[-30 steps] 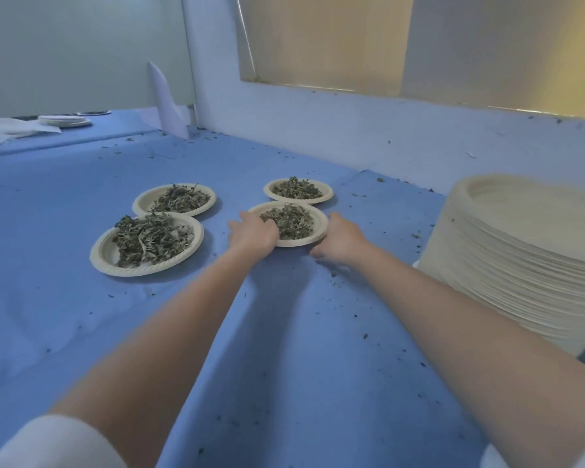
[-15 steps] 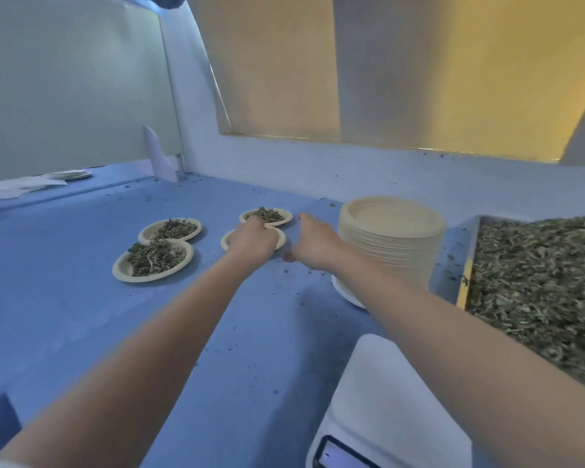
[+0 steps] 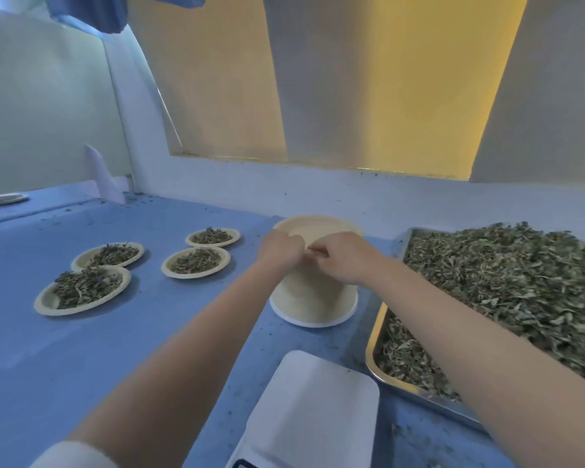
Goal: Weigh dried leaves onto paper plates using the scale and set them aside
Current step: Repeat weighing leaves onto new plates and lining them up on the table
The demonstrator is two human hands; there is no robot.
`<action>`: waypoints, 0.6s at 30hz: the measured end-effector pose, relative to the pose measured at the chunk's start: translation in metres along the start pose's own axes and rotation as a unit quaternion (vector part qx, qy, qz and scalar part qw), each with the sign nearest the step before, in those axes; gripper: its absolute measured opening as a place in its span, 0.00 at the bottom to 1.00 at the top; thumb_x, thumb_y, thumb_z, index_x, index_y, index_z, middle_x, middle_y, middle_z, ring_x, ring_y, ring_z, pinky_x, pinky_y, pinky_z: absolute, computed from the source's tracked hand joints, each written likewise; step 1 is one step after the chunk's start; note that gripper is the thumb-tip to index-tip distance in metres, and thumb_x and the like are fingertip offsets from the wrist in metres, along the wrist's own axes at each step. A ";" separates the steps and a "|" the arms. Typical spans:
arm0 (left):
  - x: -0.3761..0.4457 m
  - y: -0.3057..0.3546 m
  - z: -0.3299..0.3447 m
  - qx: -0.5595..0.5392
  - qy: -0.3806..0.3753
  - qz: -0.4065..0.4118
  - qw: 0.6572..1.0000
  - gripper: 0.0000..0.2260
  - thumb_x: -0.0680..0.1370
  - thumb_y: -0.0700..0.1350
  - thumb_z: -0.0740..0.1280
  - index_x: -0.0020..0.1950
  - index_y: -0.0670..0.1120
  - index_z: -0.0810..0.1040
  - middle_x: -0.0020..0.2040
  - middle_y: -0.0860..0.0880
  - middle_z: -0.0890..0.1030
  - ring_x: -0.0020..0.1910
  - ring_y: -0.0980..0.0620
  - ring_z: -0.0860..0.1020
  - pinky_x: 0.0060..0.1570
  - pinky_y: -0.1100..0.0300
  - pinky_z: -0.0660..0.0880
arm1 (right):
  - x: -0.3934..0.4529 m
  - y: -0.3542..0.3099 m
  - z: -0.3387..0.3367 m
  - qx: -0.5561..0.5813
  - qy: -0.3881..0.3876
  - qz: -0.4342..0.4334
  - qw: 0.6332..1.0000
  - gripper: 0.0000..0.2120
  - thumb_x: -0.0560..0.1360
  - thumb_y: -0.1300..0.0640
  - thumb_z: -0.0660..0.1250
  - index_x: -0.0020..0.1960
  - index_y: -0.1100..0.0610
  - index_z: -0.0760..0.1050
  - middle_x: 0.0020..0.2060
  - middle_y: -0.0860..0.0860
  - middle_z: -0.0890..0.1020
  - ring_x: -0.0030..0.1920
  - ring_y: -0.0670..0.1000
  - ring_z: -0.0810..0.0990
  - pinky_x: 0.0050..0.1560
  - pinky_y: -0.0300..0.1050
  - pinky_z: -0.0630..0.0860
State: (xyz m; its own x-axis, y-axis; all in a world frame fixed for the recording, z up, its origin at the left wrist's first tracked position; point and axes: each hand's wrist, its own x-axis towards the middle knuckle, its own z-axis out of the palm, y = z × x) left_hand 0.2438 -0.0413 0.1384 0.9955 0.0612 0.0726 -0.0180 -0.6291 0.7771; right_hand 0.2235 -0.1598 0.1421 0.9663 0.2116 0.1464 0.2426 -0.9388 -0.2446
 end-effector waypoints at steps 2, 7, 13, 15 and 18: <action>0.004 0.000 0.003 -0.034 0.006 -0.012 0.999 0.15 0.79 0.40 0.57 0.61 0.33 0.73 0.61 0.35 0.75 0.60 0.39 0.74 0.43 0.55 0.69 | -0.001 0.007 0.002 0.040 0.034 -0.020 0.998 0.16 0.81 0.52 0.56 0.47 0.57 0.81 0.43 0.52 0.82 0.44 0.53 0.76 0.43 0.48 0.70; 0.006 0.007 -0.004 -0.084 0.007 -0.024 0.996 0.14 0.80 0.40 0.56 0.61 0.35 0.73 0.64 0.36 0.73 0.61 0.39 0.73 0.53 0.54 0.71 | 0.004 0.009 -0.001 0.073 0.061 -0.035 0.995 0.15 0.80 0.54 0.59 0.47 0.61 0.82 0.45 0.55 0.83 0.46 0.53 0.77 0.46 0.46 0.70; 0.006 0.016 -0.013 -0.125 0.024 -0.019 0.992 0.21 0.80 0.45 0.55 0.72 0.42 0.62 0.68 0.43 0.68 0.58 0.46 0.68 0.50 0.57 0.65 | 0.006 0.012 -0.022 0.137 0.125 -0.039 0.982 0.15 0.79 0.53 0.61 0.50 0.63 0.81 0.50 0.59 0.83 0.52 0.56 0.78 0.50 0.47 0.70; 0.006 0.020 -0.014 -0.132 0.024 0.000 0.991 0.21 0.80 0.46 0.56 0.72 0.44 0.62 0.67 0.43 0.69 0.60 0.45 0.69 0.50 0.57 0.65 | 0.005 0.014 -0.027 0.157 0.134 -0.043 0.978 0.13 0.79 0.54 0.63 0.49 0.62 0.82 0.48 0.56 0.83 0.51 0.55 0.78 0.48 0.43 0.69; 0.003 0.021 -0.014 -0.151 0.032 0.039 0.987 0.06 0.79 0.44 0.59 0.55 0.50 0.68 0.52 0.46 0.74 0.50 0.46 0.69 0.44 0.56 0.66 | 0.001 0.018 -0.030 0.172 0.146 -0.058 0.972 0.10 0.78 0.56 0.66 0.50 0.60 0.83 0.45 0.50 0.83 0.48 0.50 0.77 0.41 0.28 0.67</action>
State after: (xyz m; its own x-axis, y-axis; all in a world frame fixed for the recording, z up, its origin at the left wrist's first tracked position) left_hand 0.2451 -0.0436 0.1636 0.9823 0.0759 0.1713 -0.1312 -0.3739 0.9181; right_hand 0.2261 -0.1841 0.1667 0.8775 0.1774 0.4457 0.4114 -0.7560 -0.5091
